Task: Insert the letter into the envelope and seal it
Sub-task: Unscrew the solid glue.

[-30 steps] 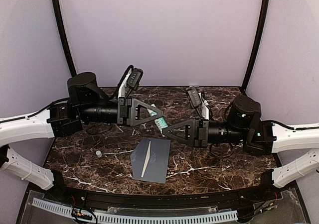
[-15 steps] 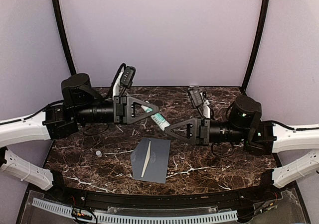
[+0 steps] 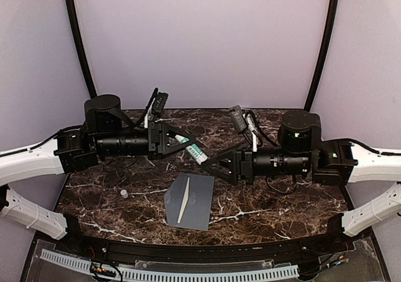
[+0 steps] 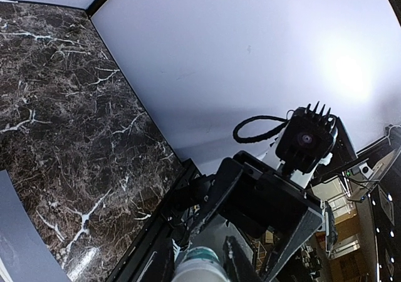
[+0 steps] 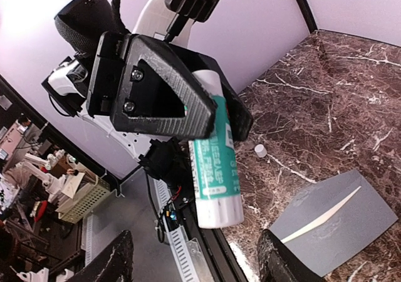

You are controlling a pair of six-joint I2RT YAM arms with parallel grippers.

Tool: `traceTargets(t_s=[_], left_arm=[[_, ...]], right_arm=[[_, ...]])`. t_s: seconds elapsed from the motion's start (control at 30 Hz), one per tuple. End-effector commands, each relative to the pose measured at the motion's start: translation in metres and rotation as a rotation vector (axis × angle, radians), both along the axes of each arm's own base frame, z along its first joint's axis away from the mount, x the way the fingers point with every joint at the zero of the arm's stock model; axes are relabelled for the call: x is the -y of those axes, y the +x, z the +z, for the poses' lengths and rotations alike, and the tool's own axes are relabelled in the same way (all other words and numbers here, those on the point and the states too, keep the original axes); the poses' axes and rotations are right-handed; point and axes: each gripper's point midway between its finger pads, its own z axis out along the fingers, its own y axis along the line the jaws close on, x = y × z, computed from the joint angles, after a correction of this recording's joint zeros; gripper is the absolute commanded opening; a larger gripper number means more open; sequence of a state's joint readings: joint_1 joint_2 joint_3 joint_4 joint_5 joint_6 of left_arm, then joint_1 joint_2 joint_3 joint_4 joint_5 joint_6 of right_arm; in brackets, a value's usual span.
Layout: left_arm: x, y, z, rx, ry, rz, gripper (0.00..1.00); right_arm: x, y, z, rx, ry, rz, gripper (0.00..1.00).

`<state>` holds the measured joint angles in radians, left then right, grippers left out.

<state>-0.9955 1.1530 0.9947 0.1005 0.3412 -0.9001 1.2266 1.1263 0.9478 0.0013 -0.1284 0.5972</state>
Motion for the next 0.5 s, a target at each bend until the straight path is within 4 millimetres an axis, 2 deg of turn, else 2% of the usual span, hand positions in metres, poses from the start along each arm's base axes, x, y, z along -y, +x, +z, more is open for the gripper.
traceTargets(t_s=[0.0,0.23,0.47], left_arm=[[0.004,-0.004,0.013,-0.012,-0.028,-0.039,0.00],[0.006,-0.005,0.013,-0.010,-0.028,-0.051,0.00],[0.009,-0.008,0.010,-0.016,-0.020,-0.072,0.00]], right_arm=[[-0.007,0.013,-0.008,0.079,-0.106,-0.058,0.62],[-0.018,0.016,-0.020,0.093,-0.164,-0.057,0.58],[-0.020,0.016,-0.014,0.104,-0.144,-0.055,0.46]])
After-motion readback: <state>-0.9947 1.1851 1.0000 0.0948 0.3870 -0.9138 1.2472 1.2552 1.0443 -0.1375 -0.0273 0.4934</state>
